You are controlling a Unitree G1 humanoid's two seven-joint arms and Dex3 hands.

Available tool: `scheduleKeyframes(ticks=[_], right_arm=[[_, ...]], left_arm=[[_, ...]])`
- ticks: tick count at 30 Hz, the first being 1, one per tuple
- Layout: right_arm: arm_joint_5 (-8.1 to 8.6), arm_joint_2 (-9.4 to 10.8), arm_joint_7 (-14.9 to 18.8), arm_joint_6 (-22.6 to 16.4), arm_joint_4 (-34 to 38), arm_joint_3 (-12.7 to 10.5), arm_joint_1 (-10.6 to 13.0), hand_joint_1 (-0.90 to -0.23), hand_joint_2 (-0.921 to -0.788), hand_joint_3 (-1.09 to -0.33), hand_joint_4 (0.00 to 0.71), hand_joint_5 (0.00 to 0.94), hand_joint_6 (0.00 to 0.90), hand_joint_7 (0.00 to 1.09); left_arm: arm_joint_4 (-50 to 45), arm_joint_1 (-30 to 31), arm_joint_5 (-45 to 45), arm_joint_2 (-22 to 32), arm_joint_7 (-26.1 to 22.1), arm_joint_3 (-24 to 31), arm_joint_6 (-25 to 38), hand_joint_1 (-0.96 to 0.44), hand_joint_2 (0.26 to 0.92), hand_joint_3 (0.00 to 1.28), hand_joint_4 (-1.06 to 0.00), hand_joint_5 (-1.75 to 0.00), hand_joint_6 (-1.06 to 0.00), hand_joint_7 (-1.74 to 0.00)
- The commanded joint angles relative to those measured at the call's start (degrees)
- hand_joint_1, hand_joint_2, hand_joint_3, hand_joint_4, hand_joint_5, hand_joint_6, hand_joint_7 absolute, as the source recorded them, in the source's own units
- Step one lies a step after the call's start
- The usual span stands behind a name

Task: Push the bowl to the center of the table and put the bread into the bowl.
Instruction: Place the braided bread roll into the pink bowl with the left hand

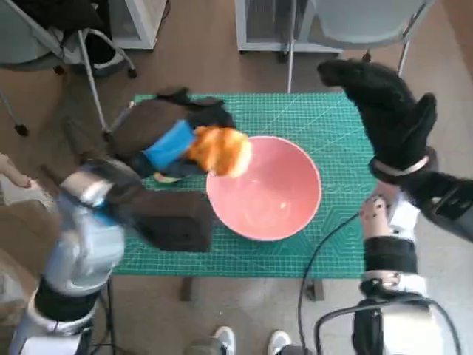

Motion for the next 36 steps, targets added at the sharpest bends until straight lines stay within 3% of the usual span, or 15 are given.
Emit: scheduleKeyframes(ticks=[1,8,10,12,15,22,27,29,36], right_arm=[[-0.08,-0.2,0.61,0.39,-0.11,0.13,0.87,-0.63,-0.921,-0.739,0.181,0.002,0.0,0.52],[-0.09,-0.27,0.34,0.34,-0.91,0.16,1.51,-0.63,-0.921,-0.735,0.183,0.003,0.0,0.52],[-0.12,-0.29,0.24,0.33,-1.13,0.16,1.74,-0.63,-0.921,-0.734,0.184,0.003,0.0,0.52],[-0.15,-0.33,0.1,0.34,-1.45,0.16,2.03,-0.635,-0.921,-0.733,0.184,0.003,0.001,0.52],[-0.16,-0.32,-0.06,0.44,-2.0,0.18,2.4,-0.637,-0.921,-0.732,0.184,0.003,0.002,0.52],[-0.2,-0.46,-0.43,0.4,-2.75,0.06,3.13,-0.637,-0.921,-0.73,0.185,0.003,0.004,0.52],[-0.12,-0.62,-0.56,0.58,-2.87,-0.09,3.36,-0.633,-0.921,-0.728,0.186,0.003,0.006,0.51],[-0.12,-0.58,-0.65,0.62,-3.2,-0.07,3.57,-0.632,-0.921,-0.728,0.186,0.003,0.006,0.51],[-0.41,-0.45,-1.31,0.75,-4.13,0.2,4.02,-0.632,-0.921,-0.728,0.185,0.002,0.008,0.51]], left_arm=[[5.83,-4.46,-0.12,-3.25,2.31,-2.56,-4.03,0.0,0.866,0.2,-0.63,-1.34,-0.63,-1.08],[16.73,-8.3,-1.74,-7.96,3.64,-5.22,-8.87,0.0,0.623,0.69,-0.5,-1.64,-0.66,-1.1],[19.54,-9.41,-1.69,-9.18,2.99,-6.14,-9.15,0.01,0.579,0.78,-0.48,-1.69,-0.66,-1.12],[22.73,-10.73,-1.25,-10.51,2.15,-7.5,-8.91,0.0,0.584,0.76,-0.5,-1.63,-0.64,-1.18],[25.38,-11.81,-0.68,-11.41,1.38,-8.84,-8.77,0.0,0.651,0.63,-0.54,-1.5,-0.61,-1.22],[29.71,-13.36,0.96,-11.97,-0.24,-11.14,-8.36,0.0,0.724,0.5,-0.55,-1.45,-0.61,-1.18],[32.15,-14.3,2.7,-12.43,-0.91,-12.51,-6.75,0.0,0.859,0.24,-0.59,-1.3,-0.58,-1.22],[32.52,-14.51,3.46,-12.51,-1.25,-12.97,-5.96,0.0,0.887,0.19,-0.6,-1.27,-0.57,-1.24],[34.26,-15.0,5.21,-12.66,-1.8,-13.88,-4.23,0.0,0.918,0.15,-0.56,-1.31,-0.59,-1.2]])
